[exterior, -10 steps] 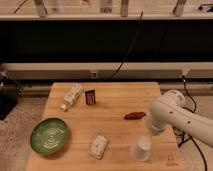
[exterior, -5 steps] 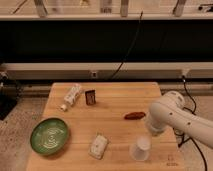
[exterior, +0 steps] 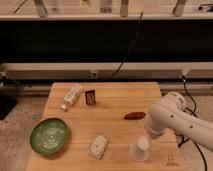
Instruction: Place the ceramic cup over the eraser
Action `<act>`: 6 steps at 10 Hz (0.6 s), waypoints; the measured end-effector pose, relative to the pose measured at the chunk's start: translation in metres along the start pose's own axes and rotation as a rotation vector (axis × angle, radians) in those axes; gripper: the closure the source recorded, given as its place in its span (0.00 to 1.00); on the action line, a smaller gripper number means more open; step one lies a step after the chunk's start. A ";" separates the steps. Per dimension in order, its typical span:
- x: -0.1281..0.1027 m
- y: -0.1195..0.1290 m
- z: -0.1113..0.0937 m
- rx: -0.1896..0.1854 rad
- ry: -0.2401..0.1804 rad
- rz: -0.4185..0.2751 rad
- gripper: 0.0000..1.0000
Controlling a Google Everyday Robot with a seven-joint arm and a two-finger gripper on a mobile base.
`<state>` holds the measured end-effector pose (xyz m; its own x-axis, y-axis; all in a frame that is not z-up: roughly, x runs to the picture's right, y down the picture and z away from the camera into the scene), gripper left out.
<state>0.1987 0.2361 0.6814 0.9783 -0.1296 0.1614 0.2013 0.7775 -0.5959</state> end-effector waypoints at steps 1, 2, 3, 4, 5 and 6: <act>-0.004 0.003 0.000 -0.004 -0.002 -0.007 0.20; -0.008 0.005 0.001 -0.007 -0.004 -0.013 0.20; -0.014 0.008 0.002 -0.008 -0.007 -0.025 0.20; -0.017 0.009 0.003 -0.008 -0.007 -0.031 0.20; -0.019 0.010 0.004 -0.006 -0.005 -0.036 0.20; -0.020 0.010 0.006 -0.004 -0.001 -0.041 0.20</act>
<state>0.1808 0.2500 0.6766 0.9693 -0.1605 0.1861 0.2410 0.7689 -0.5922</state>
